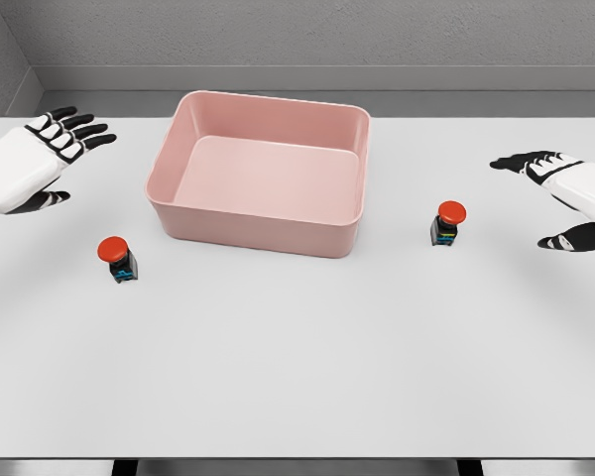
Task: Put the industrial switch in the basket with both arms
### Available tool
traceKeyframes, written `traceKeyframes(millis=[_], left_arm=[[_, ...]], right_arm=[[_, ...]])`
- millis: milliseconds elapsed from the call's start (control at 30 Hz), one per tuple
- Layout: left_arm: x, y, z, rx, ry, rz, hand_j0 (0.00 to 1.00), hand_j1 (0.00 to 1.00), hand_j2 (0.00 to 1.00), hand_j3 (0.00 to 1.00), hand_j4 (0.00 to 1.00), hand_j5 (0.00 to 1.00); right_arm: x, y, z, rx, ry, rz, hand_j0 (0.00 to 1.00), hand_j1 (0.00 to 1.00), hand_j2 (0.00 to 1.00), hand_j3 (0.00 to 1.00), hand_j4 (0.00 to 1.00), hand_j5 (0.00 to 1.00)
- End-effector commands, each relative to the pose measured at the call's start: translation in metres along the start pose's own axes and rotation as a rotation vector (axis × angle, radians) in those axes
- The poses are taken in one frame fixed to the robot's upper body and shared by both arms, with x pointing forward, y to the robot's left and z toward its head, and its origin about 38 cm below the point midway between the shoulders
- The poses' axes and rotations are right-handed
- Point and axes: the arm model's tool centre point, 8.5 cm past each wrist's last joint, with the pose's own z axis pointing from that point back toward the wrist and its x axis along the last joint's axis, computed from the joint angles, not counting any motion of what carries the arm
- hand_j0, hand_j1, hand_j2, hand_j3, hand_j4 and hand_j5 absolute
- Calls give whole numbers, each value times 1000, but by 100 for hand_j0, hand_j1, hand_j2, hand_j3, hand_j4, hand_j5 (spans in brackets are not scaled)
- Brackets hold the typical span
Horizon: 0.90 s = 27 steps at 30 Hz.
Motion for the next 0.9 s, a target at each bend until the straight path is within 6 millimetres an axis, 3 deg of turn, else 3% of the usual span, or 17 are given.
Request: traceKeyframes(millis=[0,200,300,367,467,667,867], left_arm=[[1,1,0,6,-2,7,100,100,100,100,100,100],[4,-5,5,-35,-21,5,100,100,100,100,100,100],[0,9,21,-87,-49,-42,100,100,100,100,100,100],[0,19,31,-123,-74,-57,100,100,100,100,100,100],[3,25,41,-161,-101,-82,100,100,100,100,100,100],[17,5,47,-342,-148,-78,100,100,100,100,100,100],[28,-6,42,-383,-175,-67,100,100,100,100,100,100]], right_arm=[[0,-1,0,-1,1,-1,100,100,100,100,100,100],[-4,-4,4,16,26,13,100,100,100,100,100,100],[-17,-6,0,72,171,18,100,100,100,100,100,100],[-8,-1,-17,163,136,0,100,100,100,100,100,100],[-4,6,-24,205,129,13,100,100,100,100,100,100],[16,6,-54,251,55,32,100,100,100,100,100,100],[15,9,-75,254,63,28,100,100,100,100,100,100]])
